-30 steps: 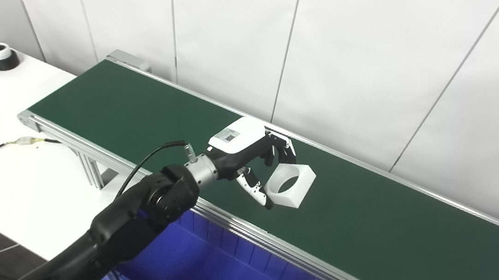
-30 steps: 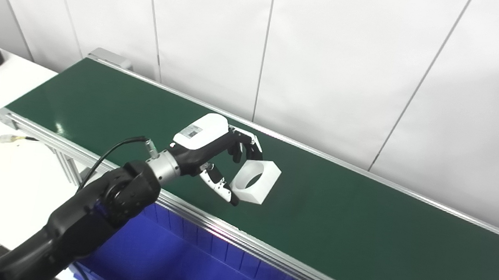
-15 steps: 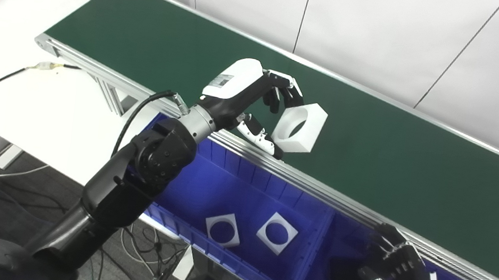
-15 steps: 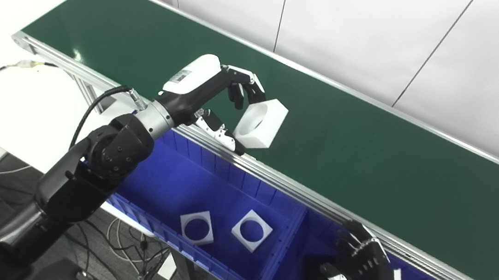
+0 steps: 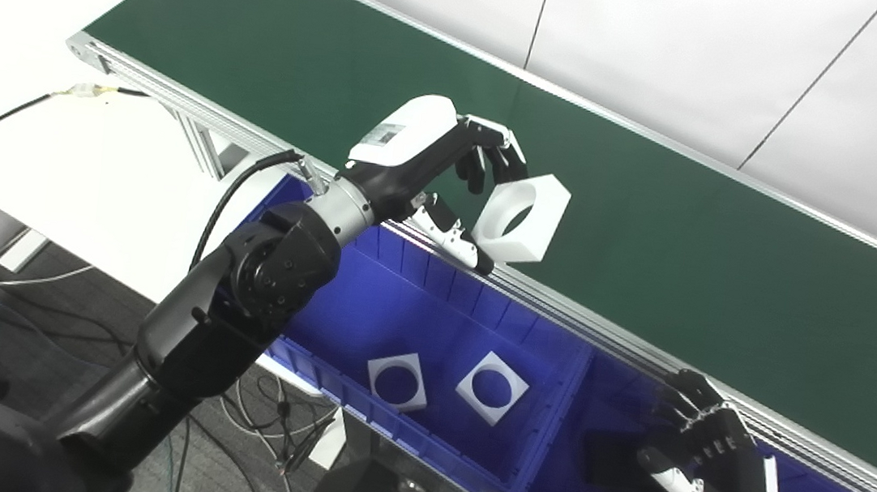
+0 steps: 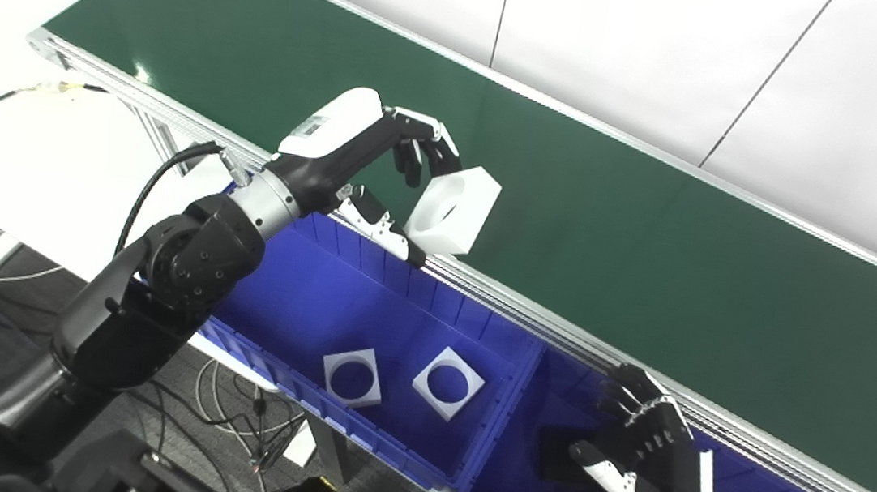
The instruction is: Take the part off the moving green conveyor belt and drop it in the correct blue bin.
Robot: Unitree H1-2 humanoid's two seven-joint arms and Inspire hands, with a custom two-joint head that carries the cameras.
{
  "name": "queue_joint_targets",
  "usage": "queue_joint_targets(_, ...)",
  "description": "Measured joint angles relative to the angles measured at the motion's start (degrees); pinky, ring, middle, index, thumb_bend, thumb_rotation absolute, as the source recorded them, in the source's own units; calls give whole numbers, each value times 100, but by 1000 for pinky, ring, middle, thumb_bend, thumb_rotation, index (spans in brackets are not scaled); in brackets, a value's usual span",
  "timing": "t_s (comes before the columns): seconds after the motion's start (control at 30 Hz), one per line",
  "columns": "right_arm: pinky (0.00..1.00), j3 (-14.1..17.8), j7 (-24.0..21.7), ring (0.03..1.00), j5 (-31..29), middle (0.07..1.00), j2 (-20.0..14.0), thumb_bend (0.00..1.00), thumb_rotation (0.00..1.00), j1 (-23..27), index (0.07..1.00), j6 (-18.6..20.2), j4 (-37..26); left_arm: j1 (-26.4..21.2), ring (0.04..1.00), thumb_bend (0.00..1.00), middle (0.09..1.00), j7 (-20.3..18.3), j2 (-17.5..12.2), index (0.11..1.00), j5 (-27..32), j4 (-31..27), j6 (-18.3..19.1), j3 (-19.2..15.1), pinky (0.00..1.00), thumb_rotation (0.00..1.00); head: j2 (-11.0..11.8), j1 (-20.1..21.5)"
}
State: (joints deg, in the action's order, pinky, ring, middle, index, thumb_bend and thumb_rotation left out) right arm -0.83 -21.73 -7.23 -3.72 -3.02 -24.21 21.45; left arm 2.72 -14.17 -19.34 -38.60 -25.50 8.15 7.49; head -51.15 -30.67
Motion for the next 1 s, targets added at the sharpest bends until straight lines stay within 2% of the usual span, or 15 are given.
queue_joint_targets(0.17, 657, -21, 33, 709, 1, 744, -5, 893, 284, -6, 737, 0, -1, 222, 509, 523, 486, -114, -216, 506, -472, 314, -68, 261, 422, 0, 18, -53)
queue_joint_targets(0.3, 658, -40, 32, 713, -4, 747, 0, 882, 272, 0, 735, 0, 1, 301, 488, 521, 475, -112, -272, 521, -638, 583, -129, 335, 395, 0, 70, -27)
queue_joint_targets(0.43, 658, -55, 35, 710, -5, 744, 28, 891, 269, -9, 732, 0, 2, 372, 496, 521, 476, -93, -398, 521, -848, 924, -150, 373, 408, 0, 97, 17)
queue_joint_targets(0.7, 665, -57, 71, 714, -14, 749, 38, 892, 280, -14, 735, 0, -2, 453, 514, 523, 491, 31, -398, 502, -1237, 1453, -169, 544, 414, 0, 114, 17)
queue_joint_targets(0.87, 665, -56, 72, 716, -12, 747, 39, 896, 281, -15, 732, 0, -1, 400, 529, 523, 500, 74, -346, 492, -1712, 1779, -29, 714, 426, 0, 123, 35)
queue_joint_targets(0.9, 665, -57, 72, 716, -12, 746, 39, 898, 280, -17, 731, 0, -1, 388, 533, 521, 576, 98, -337, 494, -1771, 1832, 4, 743, 430, 29, 123, 35)
queue_joint_targets(1.0, 665, -69, 72, 717, -14, 748, 39, 896, 275, -18, 731, 0, -2, 365, 529, 520, 617, 118, -313, 495, -1964, 1895, 72, 789, 424, 48, 132, 35)
